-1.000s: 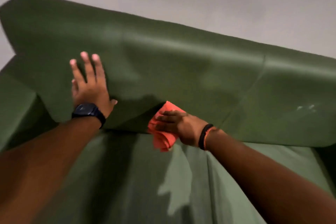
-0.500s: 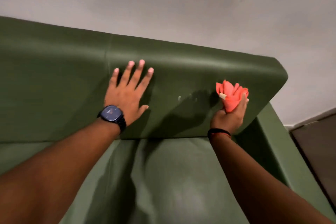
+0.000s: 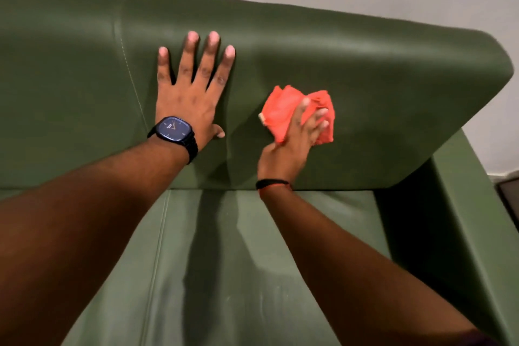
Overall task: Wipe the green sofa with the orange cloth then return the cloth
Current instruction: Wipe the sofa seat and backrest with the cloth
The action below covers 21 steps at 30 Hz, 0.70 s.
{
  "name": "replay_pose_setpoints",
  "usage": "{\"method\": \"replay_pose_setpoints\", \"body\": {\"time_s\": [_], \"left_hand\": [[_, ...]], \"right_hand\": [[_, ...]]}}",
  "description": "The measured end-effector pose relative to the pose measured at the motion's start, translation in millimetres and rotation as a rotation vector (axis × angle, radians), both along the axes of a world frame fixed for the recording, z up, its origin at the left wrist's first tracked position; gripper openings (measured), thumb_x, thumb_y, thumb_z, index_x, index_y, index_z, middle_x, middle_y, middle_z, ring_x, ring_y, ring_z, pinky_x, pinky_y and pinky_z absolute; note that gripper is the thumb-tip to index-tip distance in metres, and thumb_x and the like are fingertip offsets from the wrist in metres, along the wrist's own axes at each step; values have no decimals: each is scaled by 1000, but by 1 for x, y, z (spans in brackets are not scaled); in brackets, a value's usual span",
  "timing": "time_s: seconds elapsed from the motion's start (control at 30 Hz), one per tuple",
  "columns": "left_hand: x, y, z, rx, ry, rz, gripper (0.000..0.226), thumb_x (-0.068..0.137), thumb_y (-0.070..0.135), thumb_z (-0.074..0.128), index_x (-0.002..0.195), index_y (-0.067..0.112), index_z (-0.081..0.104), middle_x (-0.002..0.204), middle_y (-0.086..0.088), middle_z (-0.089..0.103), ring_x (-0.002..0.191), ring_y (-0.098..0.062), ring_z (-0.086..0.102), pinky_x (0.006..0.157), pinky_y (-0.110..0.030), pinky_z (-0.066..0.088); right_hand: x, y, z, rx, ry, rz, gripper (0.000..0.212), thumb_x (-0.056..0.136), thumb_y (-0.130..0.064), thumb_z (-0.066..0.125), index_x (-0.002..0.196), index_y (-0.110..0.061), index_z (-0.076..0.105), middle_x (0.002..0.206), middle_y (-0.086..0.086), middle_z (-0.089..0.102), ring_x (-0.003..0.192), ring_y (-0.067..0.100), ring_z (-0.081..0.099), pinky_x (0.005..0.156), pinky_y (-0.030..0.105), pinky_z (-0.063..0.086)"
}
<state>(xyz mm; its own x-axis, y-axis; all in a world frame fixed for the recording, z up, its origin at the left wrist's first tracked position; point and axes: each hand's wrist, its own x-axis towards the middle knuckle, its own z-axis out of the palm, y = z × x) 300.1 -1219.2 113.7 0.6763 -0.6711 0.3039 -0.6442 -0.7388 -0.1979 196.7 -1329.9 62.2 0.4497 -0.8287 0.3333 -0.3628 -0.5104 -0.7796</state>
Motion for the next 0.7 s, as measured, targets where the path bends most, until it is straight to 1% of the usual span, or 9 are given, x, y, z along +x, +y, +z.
{"method": "replay_pose_setpoints", "body": {"time_s": [0.07, 0.13, 0.17, 0.27, 0.3, 0.4, 0.5, 0.6, 0.7], "left_hand": [[2, 3, -1, 8, -7, -17, 145, 45, 52, 86, 147, 21, -13, 157, -6, -10, 142, -34, -9, 106, -60, -9], [2, 6, -1, 16, -11, -36, 141, 49, 52, 84, 147, 20, -13, 158, -7, -6, 142, -35, -8, 106, -60, -10], [1, 7, -1, 21, -12, -40, 139, 51, 52, 83, 147, 20, -14, 158, -7, -6, 142, -35, -8, 106, -59, -10], [0, 8, -3, 24, -12, -43, 136, 56, 52, 80, 146, 20, -15, 159, -6, -7, 142, -35, -9, 106, -59, -10], [0, 8, -4, 20, -15, -46, 134, 56, 52, 80, 146, 20, -14, 159, -6, -6, 142, -35, -8, 107, -60, -9], [3, 11, -7, -19, -32, -85, 127, 62, 50, 77, 147, 19, -12, 159, -7, -2, 143, -36, -3, 107, -60, -7], [6, 15, -12, -6, -40, -105, 132, 58, 52, 79, 147, 19, -13, 159, -5, -3, 143, -34, -4, 107, -59, -6], [7, 16, -15, 12, -45, -112, 136, 53, 51, 82, 147, 19, -11, 158, -3, -4, 143, -34, -4, 108, -59, -5], [6, 13, -17, 3, -39, -103, 136, 53, 50, 82, 147, 19, -10, 159, -4, -2, 143, -35, -2, 107, -60, -4]], "right_hand": [[-10, -4, -13, -142, 57, 189, 87, 63, 24, 47, 142, -8, 29, 151, 29, 15, 139, 48, 6, 110, 62, 20], [-17, -18, -17, -216, 60, 231, 78, 70, 16, 58, 140, -6, 32, 149, 33, 17, 138, 48, 6, 107, 65, 24], [-16, -22, -16, -181, 39, 171, 83, 67, 13, 62, 141, -7, 30, 150, 32, 16, 139, 45, 6, 108, 63, 25], [8, -10, -9, 57, -82, -116, 103, 47, 17, 49, 143, -12, 26, 153, 25, 14, 140, 43, 10, 109, 57, 27], [15, 0, -7, 64, -75, -111, 105, 46, 16, 50, 144, -12, 26, 153, 25, 15, 140, 44, 11, 109, 59, 27], [9, 19, -27, -235, 119, 291, 84, 66, 4, 69, 140, -9, 33, 149, 30, 23, 137, 46, 7, 106, 65, 19], [-14, -4, -39, -476, 229, 492, 54, 83, -17, 59, 134, -9, 44, 143, 31, 34, 133, 39, 9, 104, 67, 19], [-11, -25, -35, -412, 149, 318, 54, 84, -5, 61, 135, -9, 43, 145, 32, 31, 136, 43, 11, 100, 71, 29], [1, -13, -32, -351, 118, 267, 50, 87, -14, 50, 136, -7, 41, 145, 35, 28, 135, 49, 11, 104, 68, 19]]}}
